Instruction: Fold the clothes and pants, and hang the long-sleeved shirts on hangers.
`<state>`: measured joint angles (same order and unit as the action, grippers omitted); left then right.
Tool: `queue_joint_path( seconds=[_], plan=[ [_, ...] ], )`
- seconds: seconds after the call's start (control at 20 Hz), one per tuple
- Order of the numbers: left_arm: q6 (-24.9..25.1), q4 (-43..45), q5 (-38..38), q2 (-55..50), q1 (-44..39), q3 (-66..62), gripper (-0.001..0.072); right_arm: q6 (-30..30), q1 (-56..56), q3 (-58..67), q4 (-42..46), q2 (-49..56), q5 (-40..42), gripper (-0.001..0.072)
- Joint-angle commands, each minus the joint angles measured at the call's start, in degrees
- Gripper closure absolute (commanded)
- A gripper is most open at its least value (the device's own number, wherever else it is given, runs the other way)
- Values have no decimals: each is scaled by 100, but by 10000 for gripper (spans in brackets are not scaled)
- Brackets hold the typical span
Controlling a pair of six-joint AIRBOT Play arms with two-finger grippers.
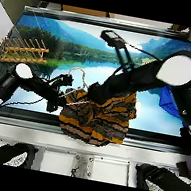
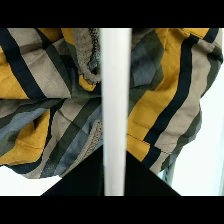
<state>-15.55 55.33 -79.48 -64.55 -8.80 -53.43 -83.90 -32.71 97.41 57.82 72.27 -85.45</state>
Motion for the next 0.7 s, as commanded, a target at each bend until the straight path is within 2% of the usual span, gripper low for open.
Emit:
queue_joint_path(
  seconds=[0.0,0.05,0.15,0.25,0.4,0.55,0.65],
  plan=[
    [4,4,4,-4,-2,-7,694,444,540,2,-413,-24,-201,147],
    [4,4,2,-4,-2,-7,694,708,601,2,-391,-24,-177,147],
    [4,7,0,-4,-2,-7,694,1814,813,-13,-400,-57,-249,147],
    [4,4,-2,-4,-4,-7,694,2636,1248,-26,-470,-105,-411,146],
    [4,2,-2,-4,-4,-7,693,4194,2295,-372,-1685,-120,-1040,147],
    [4,2,-7,-4,-2,-7,694,5268,3515,-1244,-2970,-118,-1147,147],
    [4,2,-4,-4,-2,-7,694,6026,4188,-1888,-3320,-116,-1137,147]
  ],
)
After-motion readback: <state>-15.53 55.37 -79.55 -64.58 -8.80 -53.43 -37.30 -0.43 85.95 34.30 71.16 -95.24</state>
